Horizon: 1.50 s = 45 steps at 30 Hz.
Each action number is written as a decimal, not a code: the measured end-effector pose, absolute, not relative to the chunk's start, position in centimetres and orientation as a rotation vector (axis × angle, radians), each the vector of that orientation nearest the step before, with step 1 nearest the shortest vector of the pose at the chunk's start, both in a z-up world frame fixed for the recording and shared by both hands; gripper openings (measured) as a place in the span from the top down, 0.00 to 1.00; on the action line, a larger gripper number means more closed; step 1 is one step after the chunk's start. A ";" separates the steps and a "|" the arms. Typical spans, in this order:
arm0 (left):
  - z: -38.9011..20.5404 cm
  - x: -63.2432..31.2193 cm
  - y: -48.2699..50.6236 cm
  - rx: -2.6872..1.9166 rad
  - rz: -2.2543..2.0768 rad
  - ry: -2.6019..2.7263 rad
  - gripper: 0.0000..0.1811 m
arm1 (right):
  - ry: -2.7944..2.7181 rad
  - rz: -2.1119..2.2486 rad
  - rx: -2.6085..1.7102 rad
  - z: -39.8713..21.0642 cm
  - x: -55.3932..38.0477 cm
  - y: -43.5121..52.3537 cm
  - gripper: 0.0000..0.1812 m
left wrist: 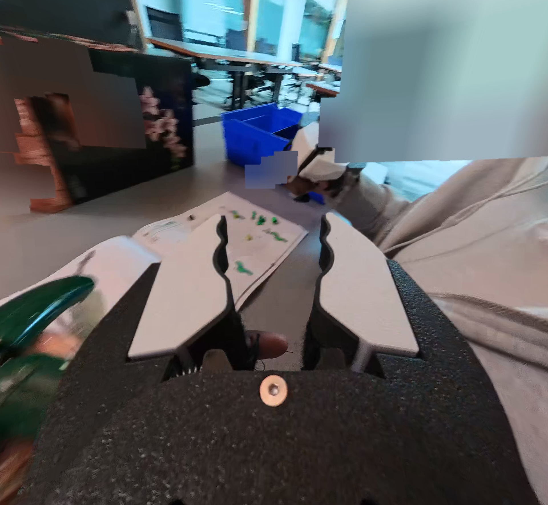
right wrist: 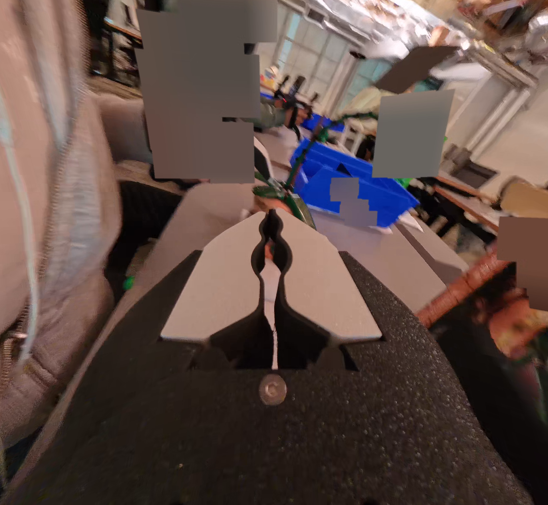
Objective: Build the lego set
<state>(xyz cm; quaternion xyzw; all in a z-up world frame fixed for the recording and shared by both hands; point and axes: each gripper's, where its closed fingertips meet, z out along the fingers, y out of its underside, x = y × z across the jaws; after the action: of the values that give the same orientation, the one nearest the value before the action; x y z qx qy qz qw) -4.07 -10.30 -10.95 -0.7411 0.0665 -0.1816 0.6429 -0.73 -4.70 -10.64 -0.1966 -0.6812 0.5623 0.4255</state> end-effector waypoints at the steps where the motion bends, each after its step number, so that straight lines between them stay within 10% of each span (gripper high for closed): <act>1: -11.7 -5.1 -10.2 -1.719 -0.363 0.108 0.67 | -1.716 1.341 -0.574 -11.7 -1.5 -3.5 1.00; 22: -22.2 0.7 -12.3 -1.897 0.158 0.616 0.78 | -2.173 0.771 -1.045 -23.3 12.6 -6.0 0.79; 45: -21.4 -0.9 -13.8 -1.986 -0.129 0.335 0.82 | -2.001 0.894 -1.250 -23.1 3.6 -5.4 0.86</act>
<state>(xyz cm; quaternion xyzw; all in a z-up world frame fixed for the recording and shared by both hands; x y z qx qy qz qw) -0.93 -13.82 -21.44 -0.8328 0.1403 -0.0541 0.5327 3.57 -5.37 -23.08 -0.4720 -0.7554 0.3376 0.3044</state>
